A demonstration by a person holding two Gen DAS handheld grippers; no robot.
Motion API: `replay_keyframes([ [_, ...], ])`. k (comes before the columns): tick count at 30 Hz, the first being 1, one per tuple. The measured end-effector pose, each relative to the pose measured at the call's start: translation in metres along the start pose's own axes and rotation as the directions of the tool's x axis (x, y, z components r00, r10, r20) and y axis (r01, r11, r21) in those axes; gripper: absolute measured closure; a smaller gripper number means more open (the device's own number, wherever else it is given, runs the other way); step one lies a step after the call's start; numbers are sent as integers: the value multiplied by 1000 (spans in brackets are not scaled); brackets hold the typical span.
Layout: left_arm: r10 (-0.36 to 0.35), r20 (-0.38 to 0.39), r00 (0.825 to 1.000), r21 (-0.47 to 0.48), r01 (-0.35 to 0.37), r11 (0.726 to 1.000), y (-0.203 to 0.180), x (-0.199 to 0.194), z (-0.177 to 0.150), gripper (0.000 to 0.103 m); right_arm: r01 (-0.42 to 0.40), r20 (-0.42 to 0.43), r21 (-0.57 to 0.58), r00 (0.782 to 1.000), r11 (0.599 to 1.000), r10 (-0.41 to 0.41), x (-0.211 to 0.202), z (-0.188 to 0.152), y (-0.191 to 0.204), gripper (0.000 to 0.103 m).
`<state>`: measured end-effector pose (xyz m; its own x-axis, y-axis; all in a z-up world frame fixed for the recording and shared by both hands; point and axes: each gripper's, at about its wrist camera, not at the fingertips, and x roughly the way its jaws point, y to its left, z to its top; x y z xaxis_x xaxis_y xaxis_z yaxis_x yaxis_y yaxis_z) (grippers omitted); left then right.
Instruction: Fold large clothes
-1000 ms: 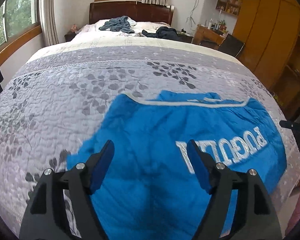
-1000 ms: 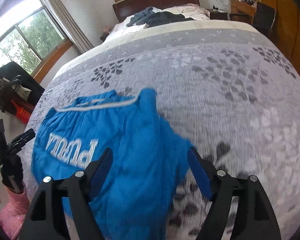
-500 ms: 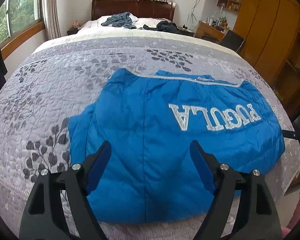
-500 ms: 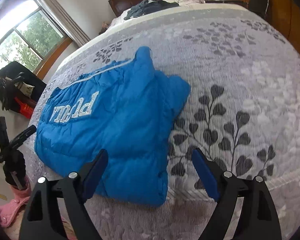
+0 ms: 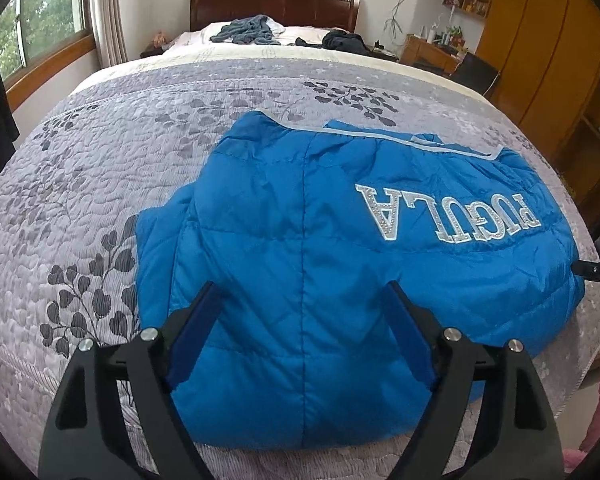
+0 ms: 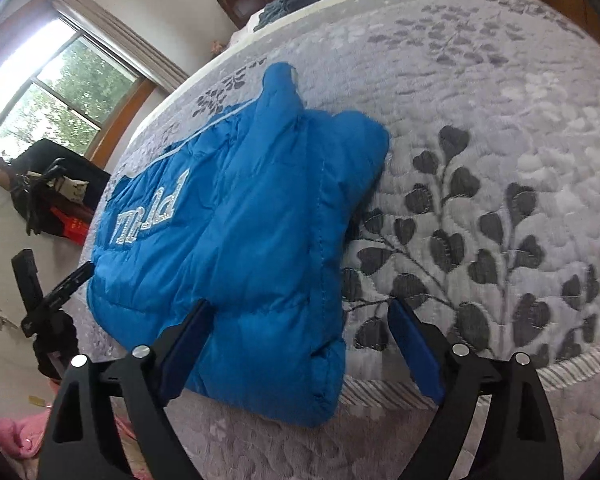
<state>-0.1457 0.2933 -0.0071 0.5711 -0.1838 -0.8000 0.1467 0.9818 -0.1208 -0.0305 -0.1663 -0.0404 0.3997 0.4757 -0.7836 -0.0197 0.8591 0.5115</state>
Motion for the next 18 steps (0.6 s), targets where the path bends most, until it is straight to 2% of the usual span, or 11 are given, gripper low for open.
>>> replay_keyframes([
  [4, 3, -6, 1000, 3, -3, 1000, 0, 3, 0, 19, -61, -27, 16, 998, 998, 61, 16, 4, -2, 13],
  [9, 2, -9, 1000, 2, -2, 1000, 1, 5, 0, 19, -81, -32, 7, 996, 997, 81, 27, 8, 1, 12],
  [10, 2, -10, 1000, 3, -2, 1000, 0, 5, 0, 19, -84, -31, 5, 996, 996, 84, 27, 8, 2, 17],
  [11, 1, -10, 1000, 4, -1, 1000, 1, 5, 1, 19, -101, -32, 3, 994, 995, 101, 29, 8, 3, 27],
  [12, 1, -9, 1000, 3, -1, 1000, 1, 6, 1, 19, -130, -40, 11, 991, 991, 130, 30, 8, 4, 31],
  [17, -3, -8, 1000, 4, 3, 1000, 1, 7, 0, 18, -121, -18, -14, 993, 993, 121, 23, 6, 15, 53],
  [18, -3, -8, 1000, 4, 3, 1000, 1, 6, 0, 18, -115, -5, -28, 993, 993, 115, 20, 6, 19, 54],
])
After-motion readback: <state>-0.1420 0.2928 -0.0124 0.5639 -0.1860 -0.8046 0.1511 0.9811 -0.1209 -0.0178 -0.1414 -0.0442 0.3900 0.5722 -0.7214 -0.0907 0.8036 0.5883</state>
